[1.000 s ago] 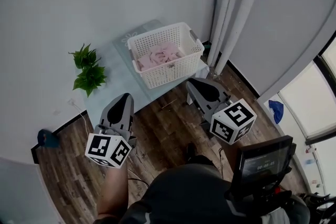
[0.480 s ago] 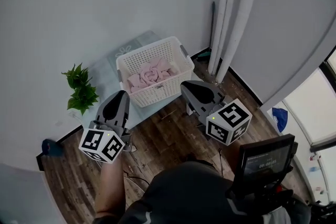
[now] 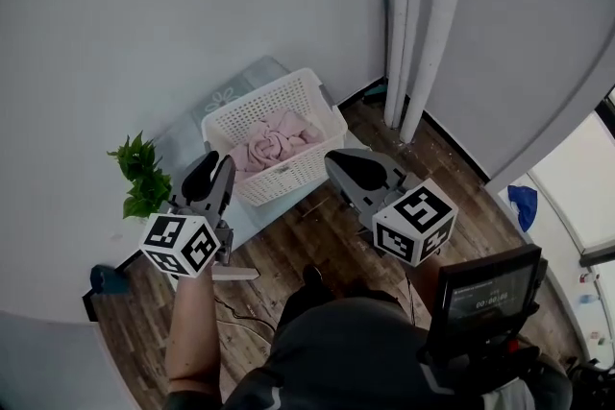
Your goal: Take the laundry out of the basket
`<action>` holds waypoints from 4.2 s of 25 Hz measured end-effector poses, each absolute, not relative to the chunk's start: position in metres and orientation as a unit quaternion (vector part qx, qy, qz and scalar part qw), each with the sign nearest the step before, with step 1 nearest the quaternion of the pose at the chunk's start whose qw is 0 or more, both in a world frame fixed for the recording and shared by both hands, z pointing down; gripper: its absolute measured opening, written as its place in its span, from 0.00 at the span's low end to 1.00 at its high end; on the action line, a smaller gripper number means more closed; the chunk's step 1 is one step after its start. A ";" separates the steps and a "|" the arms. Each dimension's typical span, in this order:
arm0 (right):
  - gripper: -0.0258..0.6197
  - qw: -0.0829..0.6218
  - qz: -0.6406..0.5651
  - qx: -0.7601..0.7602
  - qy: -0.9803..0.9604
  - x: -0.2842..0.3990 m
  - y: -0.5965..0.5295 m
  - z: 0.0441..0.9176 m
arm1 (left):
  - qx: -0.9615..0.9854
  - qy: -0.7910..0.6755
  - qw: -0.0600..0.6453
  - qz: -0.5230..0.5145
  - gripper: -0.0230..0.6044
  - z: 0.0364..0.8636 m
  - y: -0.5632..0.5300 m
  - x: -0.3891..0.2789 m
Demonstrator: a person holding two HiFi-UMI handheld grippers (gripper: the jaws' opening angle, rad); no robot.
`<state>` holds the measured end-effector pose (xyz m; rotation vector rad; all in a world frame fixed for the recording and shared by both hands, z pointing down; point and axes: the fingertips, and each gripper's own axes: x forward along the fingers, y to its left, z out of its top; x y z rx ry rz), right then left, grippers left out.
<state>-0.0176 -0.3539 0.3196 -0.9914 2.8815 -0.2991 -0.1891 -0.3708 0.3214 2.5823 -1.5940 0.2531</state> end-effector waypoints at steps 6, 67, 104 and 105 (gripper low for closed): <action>0.07 0.032 -0.097 -0.347 0.932 -0.014 -0.378 0.327 | 0.858 -0.492 0.056 0.136 0.41 0.351 -0.417 -0.187; 0.07 -0.022 -0.161 -0.497 0.852 -0.009 -0.474 0.396 | 0.759 -0.261 0.283 0.526 0.91 0.699 -0.557 -0.188; 0.07 0.024 -0.123 -0.491 0.862 0.027 -0.441 0.358 | 0.818 -0.364 0.204 0.397 0.50 0.603 -0.578 -0.195; 0.07 0.026 -0.122 -0.489 0.863 0.029 -0.441 0.356 | 0.819 -0.373 0.205 0.385 0.50 0.596 -0.579 -0.197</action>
